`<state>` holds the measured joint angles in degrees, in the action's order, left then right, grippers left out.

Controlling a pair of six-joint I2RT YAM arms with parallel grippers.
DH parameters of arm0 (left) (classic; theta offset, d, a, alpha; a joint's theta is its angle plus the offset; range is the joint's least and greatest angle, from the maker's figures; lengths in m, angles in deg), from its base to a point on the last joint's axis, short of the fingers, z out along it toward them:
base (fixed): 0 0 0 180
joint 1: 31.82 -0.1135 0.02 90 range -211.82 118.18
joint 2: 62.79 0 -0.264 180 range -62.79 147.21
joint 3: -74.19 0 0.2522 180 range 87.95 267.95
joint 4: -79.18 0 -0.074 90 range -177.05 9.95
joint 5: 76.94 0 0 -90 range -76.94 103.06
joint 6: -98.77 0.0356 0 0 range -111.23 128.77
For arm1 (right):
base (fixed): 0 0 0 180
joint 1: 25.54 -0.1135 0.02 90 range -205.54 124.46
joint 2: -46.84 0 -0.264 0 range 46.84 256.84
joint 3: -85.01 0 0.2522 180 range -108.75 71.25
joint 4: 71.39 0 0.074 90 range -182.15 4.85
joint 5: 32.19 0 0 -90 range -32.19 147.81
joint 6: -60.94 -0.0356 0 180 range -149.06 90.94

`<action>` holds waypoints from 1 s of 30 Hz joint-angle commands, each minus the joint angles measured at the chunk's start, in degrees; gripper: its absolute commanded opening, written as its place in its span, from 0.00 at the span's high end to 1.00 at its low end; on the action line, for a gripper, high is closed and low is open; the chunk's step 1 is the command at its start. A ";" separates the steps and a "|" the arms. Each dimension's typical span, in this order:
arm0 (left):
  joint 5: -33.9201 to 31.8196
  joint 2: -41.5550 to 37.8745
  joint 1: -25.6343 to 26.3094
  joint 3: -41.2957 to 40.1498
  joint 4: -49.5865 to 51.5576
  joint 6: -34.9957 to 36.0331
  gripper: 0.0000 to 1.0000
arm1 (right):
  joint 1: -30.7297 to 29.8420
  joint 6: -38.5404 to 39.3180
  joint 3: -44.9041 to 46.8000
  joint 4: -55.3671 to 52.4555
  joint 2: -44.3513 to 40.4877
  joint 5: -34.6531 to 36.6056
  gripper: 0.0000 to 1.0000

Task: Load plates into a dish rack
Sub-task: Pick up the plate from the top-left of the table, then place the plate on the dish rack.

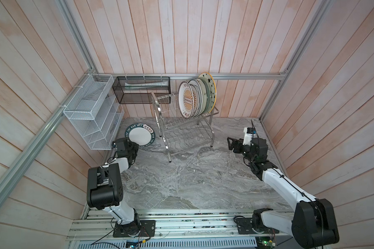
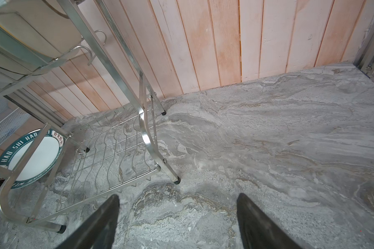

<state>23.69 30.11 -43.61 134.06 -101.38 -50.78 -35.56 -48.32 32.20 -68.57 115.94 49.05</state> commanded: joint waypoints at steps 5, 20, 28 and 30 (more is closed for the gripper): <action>0.00 -10.36 -0.47 -0.95 3.80 5.04 1.00 | 0.16 0.07 -1.24 -0.70 -1.73 -0.12 0.15; 7.46 -28.22 -2.83 0.73 17.39 9.62 1.00 | 0.08 -0.77 -1.93 -1.16 -1.48 -2.05 0.16; 13.72 -33.44 -5.91 3.40 16.97 7.69 1.00 | -0.03 -0.76 -3.04 -1.98 -1.79 -2.87 0.17; 14.50 -34.36 -6.28 5.14 18.01 8.03 1.00 | -0.09 -0.86 -3.27 -2.00 -1.65 -3.26 0.17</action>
<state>34.44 -1.80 -49.25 134.78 -80.57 -42.91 -35.58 -48.63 31.13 -69.75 115.04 47.11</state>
